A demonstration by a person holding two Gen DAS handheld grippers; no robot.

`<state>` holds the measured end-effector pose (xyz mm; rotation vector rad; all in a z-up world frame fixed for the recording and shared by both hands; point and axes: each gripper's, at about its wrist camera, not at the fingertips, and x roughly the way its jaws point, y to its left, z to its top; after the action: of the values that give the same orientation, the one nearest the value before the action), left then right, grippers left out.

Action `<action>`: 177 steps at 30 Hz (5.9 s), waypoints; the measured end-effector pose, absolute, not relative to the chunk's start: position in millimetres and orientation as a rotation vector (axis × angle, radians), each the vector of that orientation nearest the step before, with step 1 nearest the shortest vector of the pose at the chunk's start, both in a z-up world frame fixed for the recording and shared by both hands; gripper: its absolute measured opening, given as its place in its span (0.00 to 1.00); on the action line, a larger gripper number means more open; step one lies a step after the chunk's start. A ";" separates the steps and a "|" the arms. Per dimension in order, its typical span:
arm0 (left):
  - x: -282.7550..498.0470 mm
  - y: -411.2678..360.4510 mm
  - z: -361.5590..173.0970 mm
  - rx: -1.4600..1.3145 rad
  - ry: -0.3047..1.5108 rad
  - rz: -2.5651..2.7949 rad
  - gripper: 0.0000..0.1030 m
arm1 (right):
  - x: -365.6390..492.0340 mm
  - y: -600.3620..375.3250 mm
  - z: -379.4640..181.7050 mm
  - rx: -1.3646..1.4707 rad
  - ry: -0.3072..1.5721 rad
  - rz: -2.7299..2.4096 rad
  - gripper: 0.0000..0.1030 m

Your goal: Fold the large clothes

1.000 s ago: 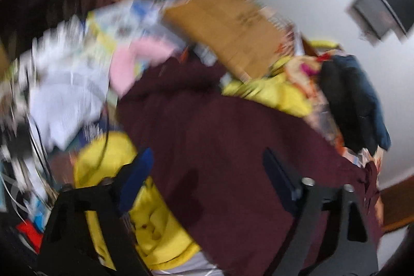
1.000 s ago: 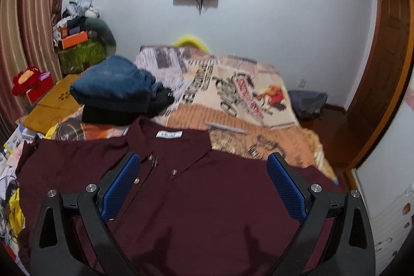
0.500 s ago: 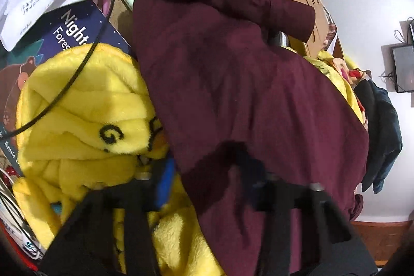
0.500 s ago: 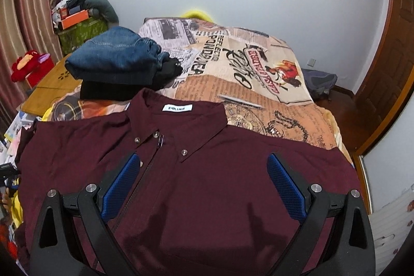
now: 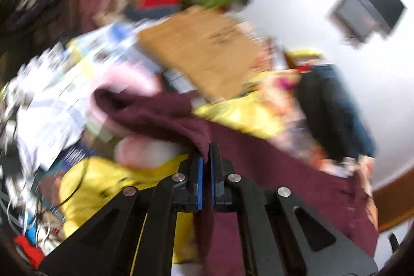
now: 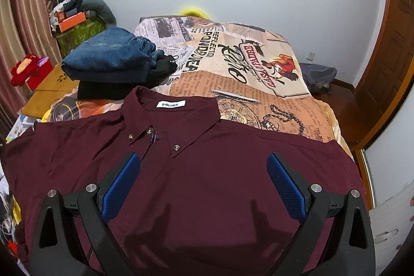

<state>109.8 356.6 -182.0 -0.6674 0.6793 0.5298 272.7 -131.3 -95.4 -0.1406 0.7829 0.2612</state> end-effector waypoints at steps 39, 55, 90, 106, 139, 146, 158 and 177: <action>186.6 109.3 -123.5 -0.281 0.825 -0.070 0.70 | 245.0 -160.8 -95.9 -0.120 0.745 0.304 0.95; 118.7 316.7 -261.6 -0.866 0.948 0.341 0.78 | 247.9 -103.7 -105.4 -0.194 0.775 0.378 0.95; 259.6 113.7 -33.2 -0.331 0.569 -0.148 0.20 | 244.4 -150.4 -95.2 -0.187 0.743 0.302 0.95; 333.7 -139.6 -93.9 -0.031 0.924 -0.581 0.20 | 238.9 -250.2 -89.8 -0.045 0.745 0.137 0.95; 206.3 139.4 -185.9 0.129 1.151 -0.048 0.85 | 280.3 -253.8 -159.2 0.131 0.983 0.190 0.76; 178.4 157.7 -220.6 0.022 1.226 -0.011 0.85 | 282.2 -244.3 -158.5 0.052 0.947 0.149 0.56; 201.5 157.8 -237.2 0.168 1.105 0.178 0.64 | 291.9 -258.2 -127.4 0.127 0.911 0.228 0.06; 178.3 213.9 -250.5 -0.107 1.146 0.266 0.69 | 294.0 -272.6 -142.2 0.178 1.035 0.202 0.06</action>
<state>178.3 213.9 -250.5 -0.1068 1.1463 0.2659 294.0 -272.6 -142.2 0.1780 1.0347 0.2025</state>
